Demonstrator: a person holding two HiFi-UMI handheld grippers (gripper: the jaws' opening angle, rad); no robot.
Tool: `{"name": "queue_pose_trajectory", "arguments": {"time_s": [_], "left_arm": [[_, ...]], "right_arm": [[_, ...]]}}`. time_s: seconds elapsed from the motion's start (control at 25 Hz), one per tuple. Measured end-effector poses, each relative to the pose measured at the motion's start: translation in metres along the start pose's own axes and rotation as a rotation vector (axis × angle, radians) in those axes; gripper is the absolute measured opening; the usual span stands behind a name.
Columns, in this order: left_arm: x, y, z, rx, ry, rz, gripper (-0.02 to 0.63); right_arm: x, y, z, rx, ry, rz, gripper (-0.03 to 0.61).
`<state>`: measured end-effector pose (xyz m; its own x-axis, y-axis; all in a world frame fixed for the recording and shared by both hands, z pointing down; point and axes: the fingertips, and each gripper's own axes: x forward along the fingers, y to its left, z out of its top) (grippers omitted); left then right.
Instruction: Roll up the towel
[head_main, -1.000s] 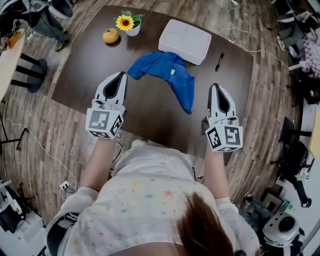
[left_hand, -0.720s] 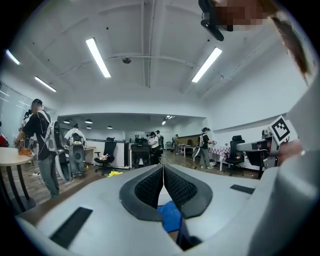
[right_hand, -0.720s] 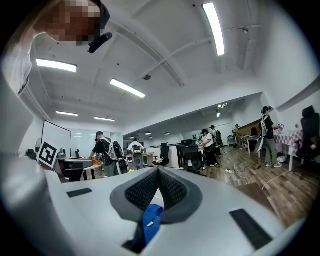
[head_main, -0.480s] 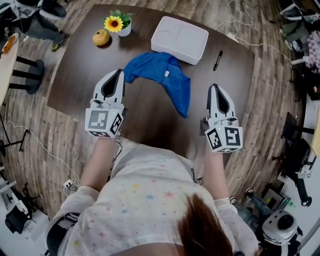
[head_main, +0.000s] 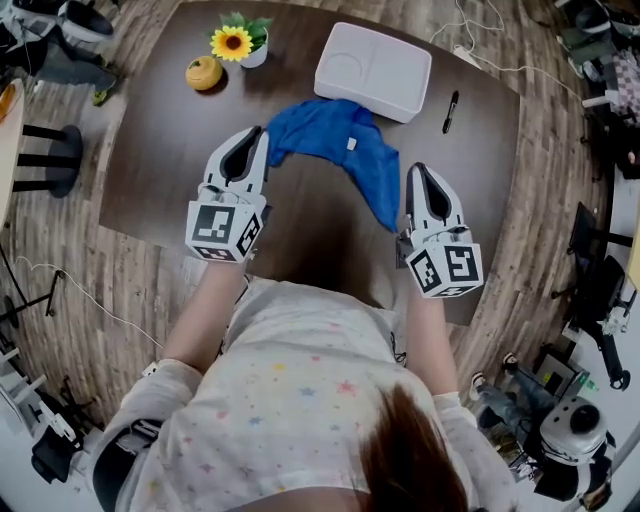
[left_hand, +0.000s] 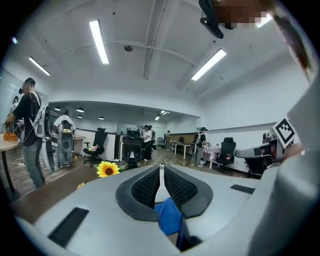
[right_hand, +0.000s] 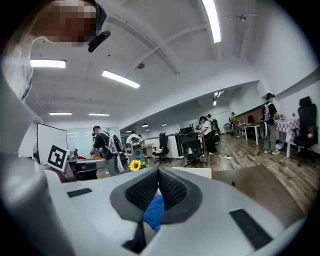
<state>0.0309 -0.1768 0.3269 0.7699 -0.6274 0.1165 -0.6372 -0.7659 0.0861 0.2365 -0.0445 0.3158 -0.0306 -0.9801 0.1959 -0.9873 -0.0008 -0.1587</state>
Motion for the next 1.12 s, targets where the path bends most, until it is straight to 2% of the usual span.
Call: {"name": "queue_pose_trajectory", "arguments": {"time_s": [0.36,0.6,0.8,1.12], "left_arm": [[0.010,0.036,-0.036,-0.006,0.067,-0.015,0.018],[0.023,0.048,-0.069,0.015,0.130,-0.037,0.020],[0.033,0.057,-0.109,0.005,0.198,-0.052,0.083],[0.041,0.064,-0.167,0.012,0.299,-0.075,0.106]], "right_arm": [[0.053,0.027,-0.041,0.018,0.095,0.039,0.004],[0.092,0.038,-0.083,0.027,0.192,0.070,0.061],[0.119,0.042,-0.128,0.049,0.284,0.083,0.109],[0.139,0.037,-0.194,0.003,0.439,0.043,0.152]]}}
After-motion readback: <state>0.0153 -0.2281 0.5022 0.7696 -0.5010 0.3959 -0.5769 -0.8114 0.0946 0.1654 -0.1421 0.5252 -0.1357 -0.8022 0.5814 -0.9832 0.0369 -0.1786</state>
